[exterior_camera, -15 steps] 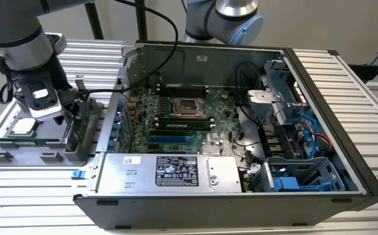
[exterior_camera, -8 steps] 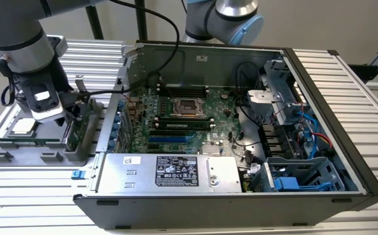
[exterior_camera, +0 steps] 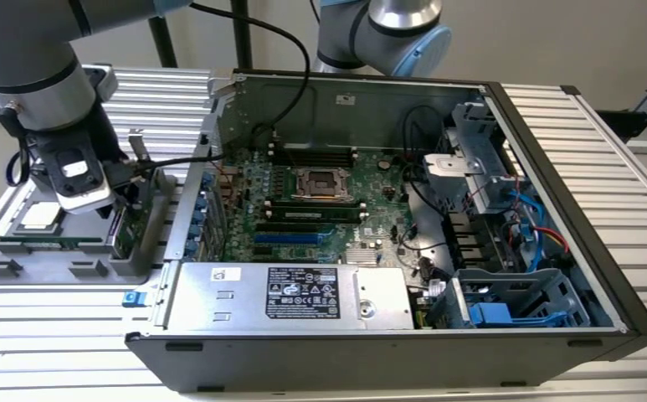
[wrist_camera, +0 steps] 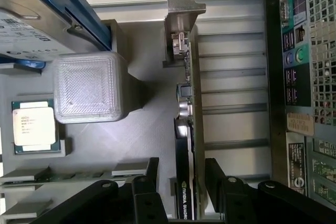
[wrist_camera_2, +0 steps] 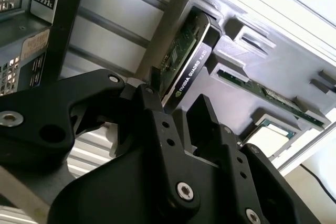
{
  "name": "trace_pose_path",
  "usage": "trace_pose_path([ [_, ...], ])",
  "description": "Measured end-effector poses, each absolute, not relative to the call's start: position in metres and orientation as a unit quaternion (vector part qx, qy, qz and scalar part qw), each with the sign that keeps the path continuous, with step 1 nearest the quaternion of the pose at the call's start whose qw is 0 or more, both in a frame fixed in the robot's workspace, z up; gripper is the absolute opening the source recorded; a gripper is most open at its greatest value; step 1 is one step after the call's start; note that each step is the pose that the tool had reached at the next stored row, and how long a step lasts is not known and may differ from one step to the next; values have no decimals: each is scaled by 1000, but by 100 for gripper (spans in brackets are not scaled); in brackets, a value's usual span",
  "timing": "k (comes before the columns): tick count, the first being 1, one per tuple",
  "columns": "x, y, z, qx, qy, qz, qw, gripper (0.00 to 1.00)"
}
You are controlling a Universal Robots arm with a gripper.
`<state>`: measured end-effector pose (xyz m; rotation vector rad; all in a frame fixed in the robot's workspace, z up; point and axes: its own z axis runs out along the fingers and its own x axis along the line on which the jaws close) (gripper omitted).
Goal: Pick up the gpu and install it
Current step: 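Pick up the gpu and move the gpu toward the slot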
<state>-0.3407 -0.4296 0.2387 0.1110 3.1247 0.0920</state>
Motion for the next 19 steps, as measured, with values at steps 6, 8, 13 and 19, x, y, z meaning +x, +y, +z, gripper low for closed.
trace_pose_path([
  [6, -341, -430, 235, 34, 999, 29, 7, 100],
  [8, -341, -430, 235, 30, 999, 29, 7, 100],
  [13, -341, -430, 234, 20, 999, 30, 6, 100],
  [19, -339, -430, 233, 17, 999, 30, 6, 100],
])
